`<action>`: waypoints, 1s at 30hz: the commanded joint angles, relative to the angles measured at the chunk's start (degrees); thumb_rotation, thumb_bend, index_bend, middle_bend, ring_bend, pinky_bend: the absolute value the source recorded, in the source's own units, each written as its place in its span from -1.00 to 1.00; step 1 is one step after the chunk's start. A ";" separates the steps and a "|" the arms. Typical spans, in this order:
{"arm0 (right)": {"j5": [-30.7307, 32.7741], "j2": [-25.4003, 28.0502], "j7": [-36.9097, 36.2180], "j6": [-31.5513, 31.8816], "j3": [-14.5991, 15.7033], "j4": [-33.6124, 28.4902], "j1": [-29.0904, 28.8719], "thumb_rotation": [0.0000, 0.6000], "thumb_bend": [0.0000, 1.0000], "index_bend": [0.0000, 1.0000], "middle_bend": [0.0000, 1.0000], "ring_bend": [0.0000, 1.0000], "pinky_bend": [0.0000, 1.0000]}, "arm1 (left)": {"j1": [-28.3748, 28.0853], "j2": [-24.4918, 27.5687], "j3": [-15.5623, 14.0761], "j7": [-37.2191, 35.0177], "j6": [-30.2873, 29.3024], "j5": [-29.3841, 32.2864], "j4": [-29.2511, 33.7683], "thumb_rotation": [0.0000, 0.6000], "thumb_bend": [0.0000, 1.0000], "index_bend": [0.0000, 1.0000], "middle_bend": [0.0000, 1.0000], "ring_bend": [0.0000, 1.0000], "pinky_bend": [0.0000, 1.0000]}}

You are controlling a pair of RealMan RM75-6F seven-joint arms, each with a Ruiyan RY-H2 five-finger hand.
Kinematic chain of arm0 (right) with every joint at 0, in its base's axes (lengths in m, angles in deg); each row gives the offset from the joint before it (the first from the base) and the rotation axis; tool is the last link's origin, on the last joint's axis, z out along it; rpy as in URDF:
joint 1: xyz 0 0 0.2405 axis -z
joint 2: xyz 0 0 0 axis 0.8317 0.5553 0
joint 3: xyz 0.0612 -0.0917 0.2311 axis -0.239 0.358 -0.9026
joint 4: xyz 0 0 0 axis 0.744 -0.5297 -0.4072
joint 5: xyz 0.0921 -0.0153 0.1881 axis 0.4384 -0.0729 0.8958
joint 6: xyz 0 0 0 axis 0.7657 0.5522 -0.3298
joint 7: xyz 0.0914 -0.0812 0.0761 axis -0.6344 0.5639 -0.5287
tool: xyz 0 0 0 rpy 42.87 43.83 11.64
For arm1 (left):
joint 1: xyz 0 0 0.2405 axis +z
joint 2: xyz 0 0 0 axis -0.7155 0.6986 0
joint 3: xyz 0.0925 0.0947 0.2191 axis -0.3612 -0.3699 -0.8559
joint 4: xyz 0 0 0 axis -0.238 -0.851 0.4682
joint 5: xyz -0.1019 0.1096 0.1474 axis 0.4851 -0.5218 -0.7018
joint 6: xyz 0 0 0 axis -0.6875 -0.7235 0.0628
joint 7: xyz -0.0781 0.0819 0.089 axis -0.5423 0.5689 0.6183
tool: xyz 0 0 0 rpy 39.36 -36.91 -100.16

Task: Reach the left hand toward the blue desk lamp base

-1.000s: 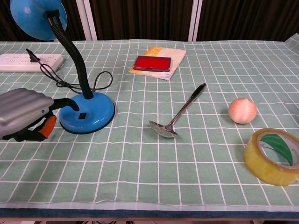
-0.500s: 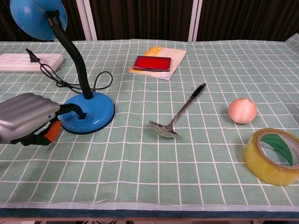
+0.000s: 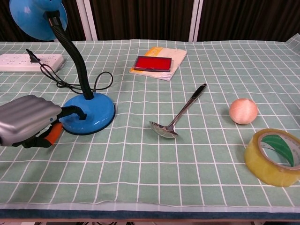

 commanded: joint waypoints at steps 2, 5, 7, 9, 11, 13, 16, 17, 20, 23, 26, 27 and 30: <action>-0.09 -0.03 0.01 0.02 0.03 0.02 -0.01 1.00 -0.66 -0.75 -0.93 -0.85 -1.00 | 0.17 0.36 -0.36 0.44 -0.60 -0.18 0.49 1.00 0.59 -0.48 0.64 0.60 0.83; -0.21 -0.07 0.10 0.06 0.08 0.07 -0.01 1.00 -0.66 -0.75 -0.93 -0.85 -1.00 | 0.34 0.70 -0.89 0.76 -0.81 -0.22 0.93 1.00 0.59 -0.46 0.65 0.61 0.83; -0.27 -0.09 0.15 0.08 0.10 0.09 -0.01 1.00 -0.66 -0.75 -0.93 -0.85 -1.00 | 0.41 0.83 -1.24 1.07 -0.85 -0.22 1.01 1.00 0.59 -0.45 0.65 0.61 0.83; -0.32 -0.12 0.17 0.10 0.11 0.11 -0.02 1.00 -0.66 -0.75 -0.93 -0.85 -1.00 | 0.50 0.89 -1.59 1.46 -0.88 -0.19 0.95 1.00 0.59 -0.45 0.64 0.61 0.83; -0.32 -0.14 0.17 0.12 0.11 0.15 -0.02 1.00 -0.66 -0.75 -0.93 -0.85 -1.00 | 0.60 0.87 -1.62 1.85 -1.19 -0.07 0.83 1.00 0.59 -0.45 0.62 0.59 0.82; -0.30 -0.15 0.16 0.11 0.09 0.14 -0.02 1.00 -0.66 -0.75 -0.93 -0.85 -1.00 | 0.78 0.56 -1.19 2.90 -3.11 -1.00 0.34 1.00 0.56 -0.45 0.55 0.53 0.79; -0.26 -0.14 0.20 0.03 0.10 0.15 -0.05 1.00 -0.66 -0.75 -0.93 -0.85 -1.00 | 1.49 0.19 -0.22 2.72 -7.40 -3.34 0.45 1.00 0.41 -0.44 0.33 0.35 0.62; -0.27 -0.15 0.21 0.01 0.11 0.14 -0.06 1.00 -0.66 -0.75 -0.93 -0.85 -1.00 | 1.73 0.22 0.06 2.50 -8.88 -4.30 0.67 1.00 0.38 -0.45 0.25 0.28 0.54; -0.35 -0.15 0.23 0.05 0.13 0.13 -0.06 1.00 -0.66 -0.75 -0.93 -0.85 -1.00 | 2.83 1.25 0.62 0.62 -13.86 -7.68 2.49 1.00 0.22 -0.53 -0.11 -0.07 0.06; -0.40 -0.15 0.23 0.12 0.13 0.13 -0.04 1.00 -0.66 -0.75 -0.93 -0.85 -1.00 | 4.04 3.95 0.47 -2.29 -17.09 -9.92 5.58 1.00 0.01 -0.60 -0.41 -0.41 -0.25; -0.35 -0.14 0.23 0.11 0.13 0.11 -0.02 1.00 -0.66 -0.75 -0.93 -0.85 -1.00 | 5.71 8.04 -0.42 -5.80 -19.40 -10.99 9.00 1.00 -0.14 -0.63 -0.53 -0.54 -0.37; -0.35 -0.13 0.23 0.12 0.13 0.10 -0.02 1.00 -0.66 -0.75 -0.93 -0.85 -1.00 | 6.02 8.83 -0.66 -6.40 -19.72 -11.12 9.53 1.00 -0.17 -0.64 -0.56 -0.58 -0.41; -0.44 -0.10 0.21 0.17 0.16 0.04 0.00 1.00 -0.66 -0.75 -0.93 -0.85 -1.00 | 8.88 14.87 -2.86 -11.01 -22.21 -11.53 11.67 1.00 -0.23 -0.70 -0.66 -0.71 -0.55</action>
